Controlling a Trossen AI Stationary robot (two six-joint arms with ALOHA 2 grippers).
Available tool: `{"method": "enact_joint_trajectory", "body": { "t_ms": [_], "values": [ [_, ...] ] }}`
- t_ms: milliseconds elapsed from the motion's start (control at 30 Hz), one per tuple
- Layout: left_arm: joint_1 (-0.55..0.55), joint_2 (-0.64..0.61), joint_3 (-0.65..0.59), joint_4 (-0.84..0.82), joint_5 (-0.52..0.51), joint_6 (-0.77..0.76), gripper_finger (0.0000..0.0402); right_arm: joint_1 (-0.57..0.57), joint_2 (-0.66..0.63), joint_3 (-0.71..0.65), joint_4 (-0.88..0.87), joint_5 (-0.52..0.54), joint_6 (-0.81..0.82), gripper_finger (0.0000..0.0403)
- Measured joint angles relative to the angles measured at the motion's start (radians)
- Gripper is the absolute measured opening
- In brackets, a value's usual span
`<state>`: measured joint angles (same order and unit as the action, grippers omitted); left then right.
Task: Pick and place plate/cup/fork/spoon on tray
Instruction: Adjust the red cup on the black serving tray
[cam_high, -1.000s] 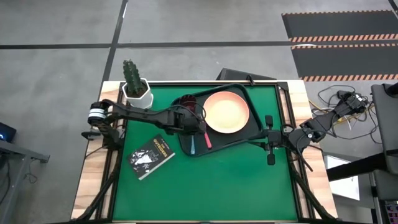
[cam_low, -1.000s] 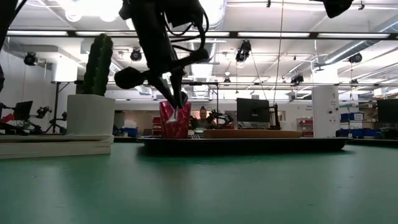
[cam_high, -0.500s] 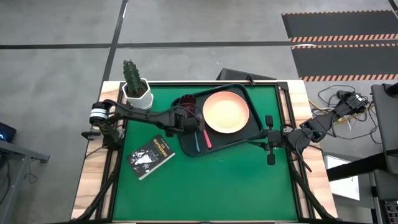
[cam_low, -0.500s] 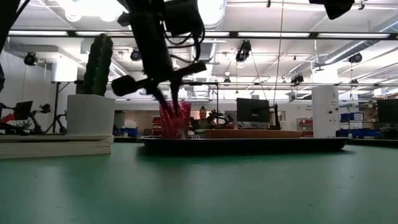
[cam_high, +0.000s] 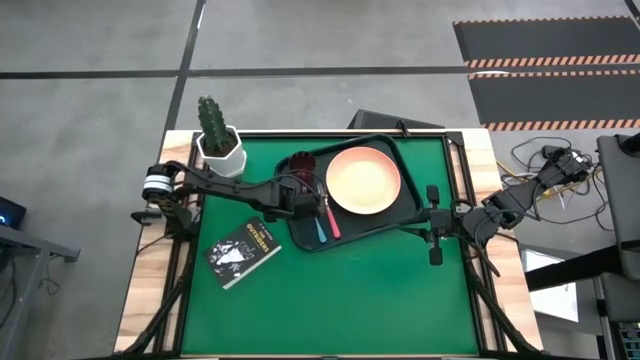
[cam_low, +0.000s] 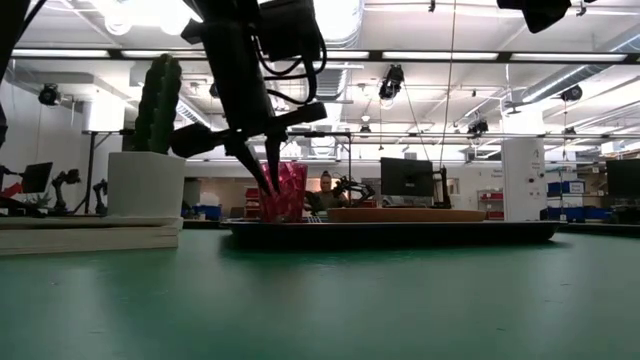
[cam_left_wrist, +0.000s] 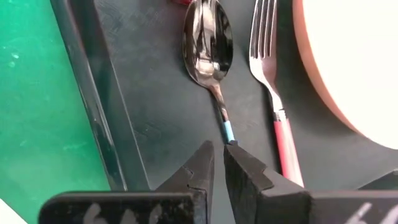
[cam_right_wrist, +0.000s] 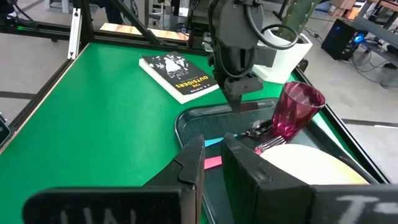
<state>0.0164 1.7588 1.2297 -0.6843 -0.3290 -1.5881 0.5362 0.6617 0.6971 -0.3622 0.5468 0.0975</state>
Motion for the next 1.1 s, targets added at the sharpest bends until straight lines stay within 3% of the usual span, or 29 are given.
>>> {"method": "enact_joint_trajectory", "body": {
  "t_ms": [433, 500, 633, 733, 867, 1000, 1100],
  "values": [
    [-0.023, -0.005, 0.0, 0.012, 0.008, 0.066, 0.0018, 0.0, 0.0, 0.0, 0.0, 0.0, -0.002, 0.0043],
    [-0.028, -0.019, 0.0, 0.049, 0.046, 0.18, 0.0017, 0.0, 0.0, 0.0, -0.001, -0.001, -0.013, 0.0043],
    [-0.053, -0.07, 0.005, 0.142, 0.159, 0.556, 0.0017, 0.0, 0.0, 0.0, -0.001, -0.004, -0.048, 0.0043],
    [-0.1, -0.115, 0.005, 0.201, 0.169, 0.792, 0.0017, 0.0, 0.0, 0.0, 0.0, -0.005, -0.056, 0.0043],
    [-0.152, -0.142, 0.0, 0.212, 0.089, 1.121, 0.0017, 0.0, 0.0, 0.0, 0.001, -0.005, -0.046, 0.0043],
    [-0.168, -0.142, -0.024, 0.218, -0.055, 1.281, 0.0017, 0.0, 0.002, 0.0, 0.003, -0.004, -0.03, 0.0043],
    [-0.158, -0.131, -0.083, 0.268, -0.088, 1.388, 0.0017, 0.0, 0.002, 0.0, 0.003, -0.005, -0.01, 0.0043]
  ]
}}
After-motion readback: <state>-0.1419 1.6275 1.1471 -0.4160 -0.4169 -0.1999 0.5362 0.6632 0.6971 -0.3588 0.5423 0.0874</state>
